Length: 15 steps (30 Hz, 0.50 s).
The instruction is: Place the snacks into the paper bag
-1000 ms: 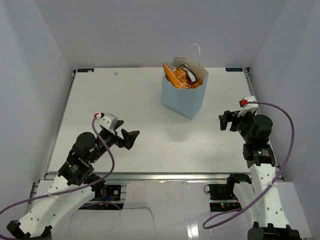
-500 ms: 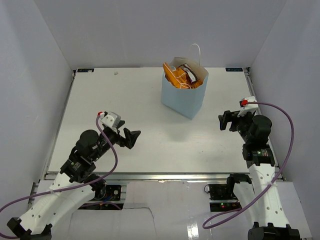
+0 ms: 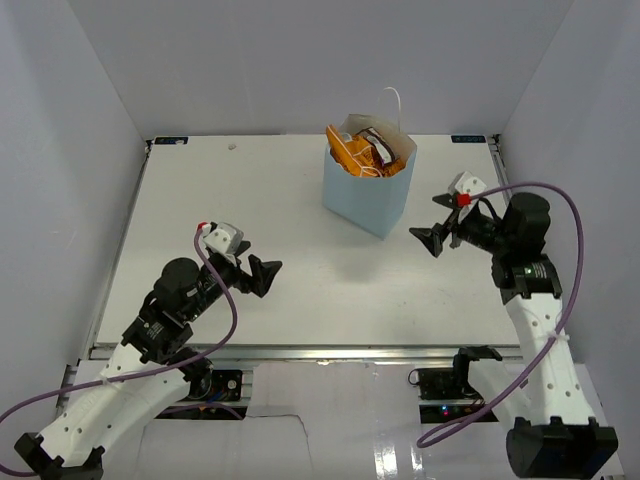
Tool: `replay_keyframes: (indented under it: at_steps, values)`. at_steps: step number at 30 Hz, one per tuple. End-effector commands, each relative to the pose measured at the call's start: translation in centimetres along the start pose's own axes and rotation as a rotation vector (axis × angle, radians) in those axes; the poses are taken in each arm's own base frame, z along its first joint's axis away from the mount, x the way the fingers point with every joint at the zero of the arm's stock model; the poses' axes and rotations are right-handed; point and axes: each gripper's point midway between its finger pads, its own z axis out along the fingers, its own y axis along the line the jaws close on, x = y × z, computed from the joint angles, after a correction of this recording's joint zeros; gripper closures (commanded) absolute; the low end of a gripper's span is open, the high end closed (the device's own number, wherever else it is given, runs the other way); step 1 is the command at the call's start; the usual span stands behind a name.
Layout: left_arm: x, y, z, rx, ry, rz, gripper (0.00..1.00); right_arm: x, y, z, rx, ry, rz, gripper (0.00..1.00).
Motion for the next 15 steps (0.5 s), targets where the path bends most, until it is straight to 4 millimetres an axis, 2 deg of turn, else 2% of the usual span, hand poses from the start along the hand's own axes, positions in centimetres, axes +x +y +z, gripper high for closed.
replay_keyframes:
  at_steps: [1, 2, 3, 4, 5, 7, 8, 9, 10, 11, 12, 13, 15]
  values:
    - [-0.7, 0.2, -0.1, -0.016, -0.008, 0.005, 0.02, -7.0, 2.1, 1.6, -0.270, -0.167, -0.282, 0.10]
    - [-0.7, 0.2, -0.2, -0.015, -0.010, 0.005, 0.02, -7.2, 1.0, 2.3, -0.235, -0.137, -0.295, 0.10]
    - [-0.7, 0.2, -0.1, -0.015, -0.010, 0.005, 0.02, -9.7, 1.1, 2.6, -0.234, -0.156, -0.329, 0.10]
    - [-0.8, 0.8, -0.2, -0.047, -0.015, 0.005, 0.02, -9.0, -0.4, 3.7, -0.181, -0.089, -0.284, 0.10]
    - [-0.9, 0.9, -0.2, -0.052, -0.016, 0.003, 0.02, -9.4, -0.7, 4.1, -0.148, -0.069, -0.196, 0.10]
    - [-0.9, 1.0, -0.3, -0.058, -0.018, 0.002, 0.02, -9.4, -2.1, 3.8, -0.036, -0.042, -0.066, 0.10]
    - [-1.0, 1.1, -0.4, -0.063, -0.021, 0.003, 0.02, -8.9, -4.2, 3.3, 0.114, -0.020, -0.007, 0.10]
    - [-1.2, 1.0, -0.5, -0.063, -0.029, 0.002, 0.02, -8.3, -4.7, 2.8, 0.201, -0.028, 0.140, 0.10]
    - [-1.3, 1.1, -0.6, -0.063, -0.037, 0.002, 0.02, -6.2, -4.7, 1.6, 0.290, -0.011, 0.194, 0.10]
    - [-1.3, 1.1, -0.6, -0.065, -0.037, 0.001, 0.02, -5.1, -6.0, 0.4, 0.404, 0.001, 0.207, 0.10]
    - [-1.4, 1.1, -0.6, -0.065, -0.039, 0.001, 0.02, -5.7, -5.9, -1.2, 0.461, -0.051, 0.197, 0.10]
    - [-1.3, 1.0, -0.6, -0.064, -0.035, 0.002, 0.02, -3.4, -5.9, -1.4, 0.496, -0.021, 0.212, 0.10]
    - [-1.3, 0.9, -0.6, -0.057, -0.035, 0.003, 0.02, -2.7, -6.2, -3.2, 0.587, -0.032, 0.209, 0.10]
